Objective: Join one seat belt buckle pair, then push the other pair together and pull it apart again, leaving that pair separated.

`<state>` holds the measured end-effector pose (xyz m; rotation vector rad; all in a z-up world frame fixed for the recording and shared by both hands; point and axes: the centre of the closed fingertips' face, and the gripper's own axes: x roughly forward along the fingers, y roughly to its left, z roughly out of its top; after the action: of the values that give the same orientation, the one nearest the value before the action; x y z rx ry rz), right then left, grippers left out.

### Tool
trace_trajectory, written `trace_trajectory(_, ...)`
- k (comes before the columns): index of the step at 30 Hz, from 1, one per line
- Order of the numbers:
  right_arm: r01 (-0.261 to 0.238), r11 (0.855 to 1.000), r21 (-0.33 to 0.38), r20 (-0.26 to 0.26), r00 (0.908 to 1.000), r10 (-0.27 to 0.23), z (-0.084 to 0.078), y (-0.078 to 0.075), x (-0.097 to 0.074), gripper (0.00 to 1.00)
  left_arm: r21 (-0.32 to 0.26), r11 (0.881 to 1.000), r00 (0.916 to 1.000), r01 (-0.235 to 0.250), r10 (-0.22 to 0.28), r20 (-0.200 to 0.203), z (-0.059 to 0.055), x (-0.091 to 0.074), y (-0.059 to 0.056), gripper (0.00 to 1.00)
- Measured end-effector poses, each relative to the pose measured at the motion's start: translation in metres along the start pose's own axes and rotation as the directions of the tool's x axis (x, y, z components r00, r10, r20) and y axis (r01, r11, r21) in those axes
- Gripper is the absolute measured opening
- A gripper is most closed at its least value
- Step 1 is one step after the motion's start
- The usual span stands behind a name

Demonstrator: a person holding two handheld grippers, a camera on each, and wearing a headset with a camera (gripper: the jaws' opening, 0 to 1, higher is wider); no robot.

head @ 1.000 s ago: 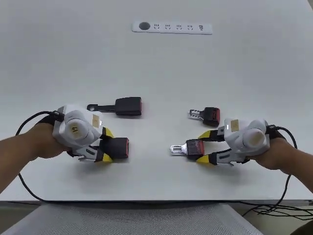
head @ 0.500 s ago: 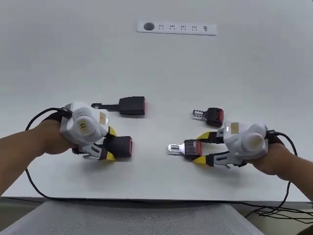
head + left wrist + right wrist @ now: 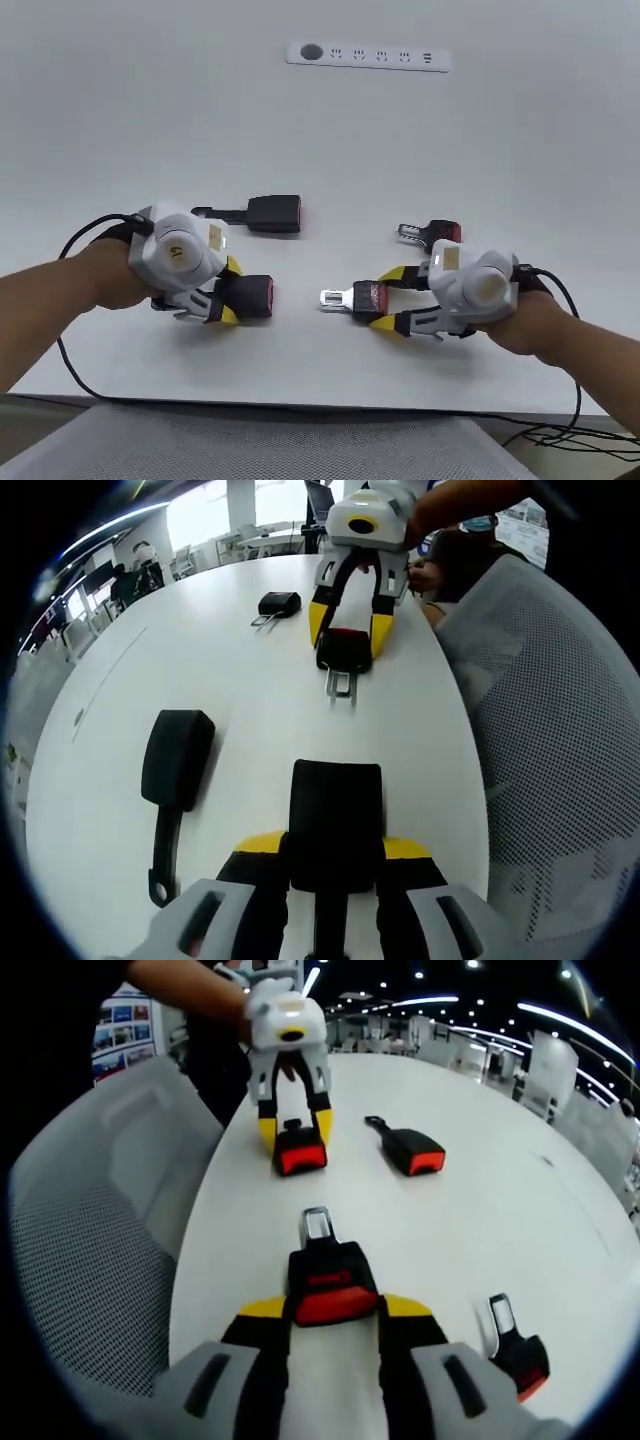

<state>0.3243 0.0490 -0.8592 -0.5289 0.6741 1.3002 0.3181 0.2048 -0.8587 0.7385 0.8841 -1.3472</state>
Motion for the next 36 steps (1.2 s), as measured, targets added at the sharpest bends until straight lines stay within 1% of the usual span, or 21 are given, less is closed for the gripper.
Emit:
trace_trajectory(1, 0.000, 1.000, 0.008, -0.007, 1.0000, 0.000, 0.000, 0.000, 0.001, 0.34, 0.000, 1.000, 1.0000, -0.001, 0.001, 0.001, 0.001, 0.000, 0.000, 0.34)
trace_trajectory(6, -0.012, 1.000, 0.009, -0.012, 0.9999, 0.012, 0.009, 0.000, 0.013, 0.34, -0.006, 1.000, 1.0000, -0.003, 0.003, 0.002, 0.002, 0.000, -0.002, 0.34)
trace_trajectory(11, -0.014, 1.000, -0.003, -0.002, 0.9999, 0.014, 0.023, -0.004, 0.025, 0.34, -0.011, 1.000, 1.0000, -0.005, 0.005, -0.002, 0.003, -0.001, -0.002, 0.34)
trace_trajectory(13, -0.021, 1.000, -0.001, -0.007, 0.9997, 0.021, 0.026, -0.003, 0.029, 0.34, -0.007, 1.000, 1.0000, -0.006, 0.006, -0.007, 0.002, -0.001, -0.002, 0.34)
trace_trajectory(16, -0.025, 1.000, -0.010, 0.001, 0.9997, 0.025, 0.032, -0.001, 0.035, 0.34, -0.005, 1.000, 0.9999, -0.006, 0.006, -0.011, 0.002, -0.001, -0.002, 0.34)
trace_trajectory(19, -0.021, 1.000, -0.017, 0.005, 0.9998, 0.021, 0.041, -0.001, 0.044, 0.34, 0.002, 1.000, 0.9999, -0.006, 0.007, -0.013, 0.003, -0.002, -0.003, 0.34)
trace_trajectory(22, -0.024, 1.000, -0.018, 0.008, 0.9997, 0.024, 0.045, 0.004, 0.049, 0.34, 0.006, 1.000, 0.9998, -0.003, 0.003, -0.019, 0.003, -0.002, -0.005, 0.34)
trace_trajectory(27, -0.029, 0.999, -0.018, 0.011, 0.9995, 0.029, 0.053, 0.007, 0.057, 0.34, 0.025, 1.000, 0.9994, 0.002, -0.001, -0.034, 0.003, -0.002, -0.005, 0.34)
trace_trajectory(29, -0.027, 0.999, -0.019, 0.004, 0.9996, 0.027, 0.053, 0.007, 0.056, 0.34, 0.031, 1.000, 0.9992, 0.004, -0.003, -0.040, 0.002, -0.003, -0.005, 0.34)
trace_trajectory(32, -0.023, 1.000, -0.017, 0.011, 0.9997, 0.023, 0.051, 0.009, 0.053, 0.34, 0.046, 0.999, 0.9990, 0.007, -0.005, -0.045, 0.002, -0.003, -0.005, 0.34)
trace_trajectory(33, -0.022, 1.000, -0.015, 0.009, 0.9997, 0.022, 0.053, 0.008, 0.055, 0.34, 0.052, 0.999, 0.9986, 0.009, -0.006, -0.052, 0.001, -0.002, -0.005, 0.34)
trace_trajectory(36, -0.020, 1.000, -0.007, 0.007, 0.9998, 0.020, 0.052, 0.010, 0.053, 0.34, 0.058, 0.998, 0.9978, 0.011, -0.007, -0.066, 0.001, -0.001, -0.005, 0.34)
